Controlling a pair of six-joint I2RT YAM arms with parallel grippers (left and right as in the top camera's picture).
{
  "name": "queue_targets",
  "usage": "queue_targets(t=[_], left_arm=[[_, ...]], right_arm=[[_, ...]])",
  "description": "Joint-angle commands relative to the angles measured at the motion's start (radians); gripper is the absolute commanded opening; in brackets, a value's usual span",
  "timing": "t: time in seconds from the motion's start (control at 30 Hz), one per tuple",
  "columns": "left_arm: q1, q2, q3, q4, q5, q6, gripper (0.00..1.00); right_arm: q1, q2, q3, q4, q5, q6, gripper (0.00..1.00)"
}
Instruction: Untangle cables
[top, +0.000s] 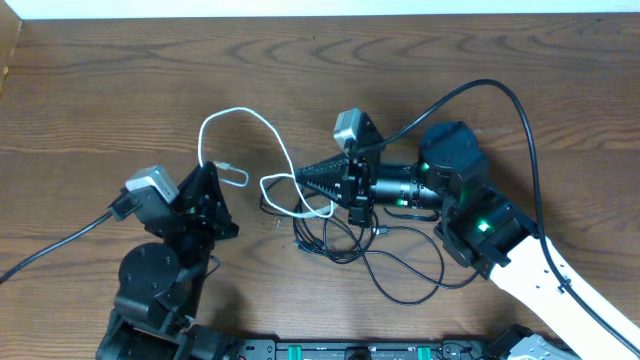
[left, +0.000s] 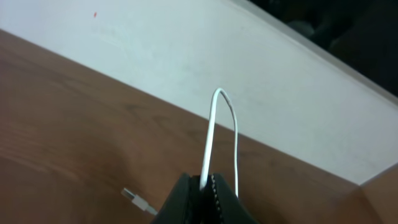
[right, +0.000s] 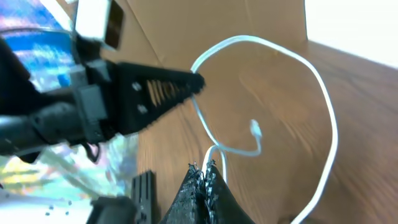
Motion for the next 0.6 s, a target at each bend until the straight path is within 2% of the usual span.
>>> queue_targets(t=[0.0, 0.2, 0.57], left_arm=[[0.005, -0.004, 0.026, -0.026, 0.045, 0.013, 0.08], [0.005, 0.002, 0.026, -0.074, 0.254, 0.047, 0.08], [0.005, 0.098, 0.005, -0.118, 0.396, 0.051, 0.08]], right_arm=[[-0.002, 0.024, 0.006, -0.052, 0.075, -0.037, 0.01], [-0.002, 0.066, 0.006, -0.100, 0.184, 0.054, 0.01], [0.012, 0.173, 0.006, -0.048, 0.181, 0.169, 0.01]])
